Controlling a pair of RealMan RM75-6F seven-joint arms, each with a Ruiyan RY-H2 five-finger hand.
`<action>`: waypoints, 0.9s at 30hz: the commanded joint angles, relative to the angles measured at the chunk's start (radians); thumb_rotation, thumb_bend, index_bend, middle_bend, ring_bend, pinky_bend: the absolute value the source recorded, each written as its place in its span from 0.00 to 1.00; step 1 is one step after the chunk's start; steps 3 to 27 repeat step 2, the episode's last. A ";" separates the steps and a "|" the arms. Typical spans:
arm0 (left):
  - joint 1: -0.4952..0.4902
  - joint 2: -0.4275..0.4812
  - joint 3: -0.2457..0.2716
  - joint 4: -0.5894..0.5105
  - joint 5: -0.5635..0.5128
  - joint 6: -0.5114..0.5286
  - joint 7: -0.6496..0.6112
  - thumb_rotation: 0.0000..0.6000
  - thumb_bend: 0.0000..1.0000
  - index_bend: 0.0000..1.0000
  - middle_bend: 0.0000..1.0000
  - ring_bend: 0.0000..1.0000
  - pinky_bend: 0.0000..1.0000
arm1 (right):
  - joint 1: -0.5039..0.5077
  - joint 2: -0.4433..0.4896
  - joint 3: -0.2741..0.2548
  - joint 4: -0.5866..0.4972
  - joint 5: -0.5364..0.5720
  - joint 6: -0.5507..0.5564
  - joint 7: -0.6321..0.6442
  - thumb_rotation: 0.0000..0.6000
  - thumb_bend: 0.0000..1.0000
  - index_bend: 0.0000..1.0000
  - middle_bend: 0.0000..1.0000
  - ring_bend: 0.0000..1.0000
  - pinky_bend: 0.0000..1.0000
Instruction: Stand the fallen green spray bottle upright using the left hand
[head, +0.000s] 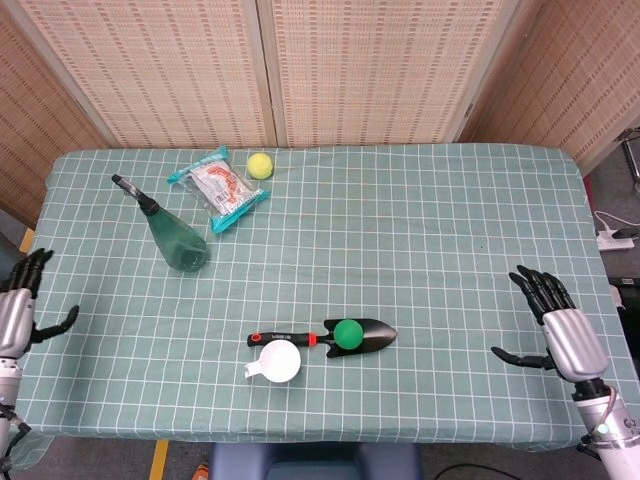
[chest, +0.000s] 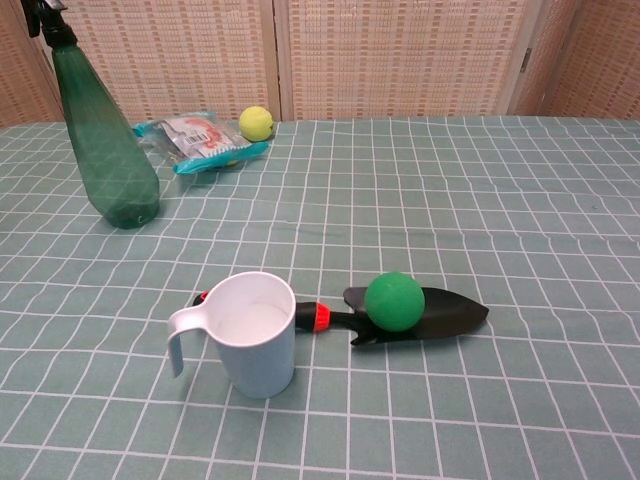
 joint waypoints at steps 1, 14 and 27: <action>0.003 0.021 0.121 0.124 0.211 -0.036 0.014 1.00 0.25 0.02 0.04 0.02 0.15 | 0.005 -0.010 -0.007 0.015 -0.022 0.011 -0.021 1.00 0.00 0.05 0.00 0.00 0.00; 0.000 0.015 0.115 0.134 0.202 -0.034 0.016 1.00 0.25 0.03 0.04 0.02 0.14 | 0.004 -0.011 -0.009 0.018 -0.024 0.013 -0.028 1.00 0.00 0.06 0.00 0.00 0.00; 0.000 0.015 0.115 0.134 0.202 -0.034 0.016 1.00 0.25 0.03 0.04 0.02 0.14 | 0.004 -0.011 -0.009 0.018 -0.024 0.013 -0.028 1.00 0.00 0.06 0.00 0.00 0.00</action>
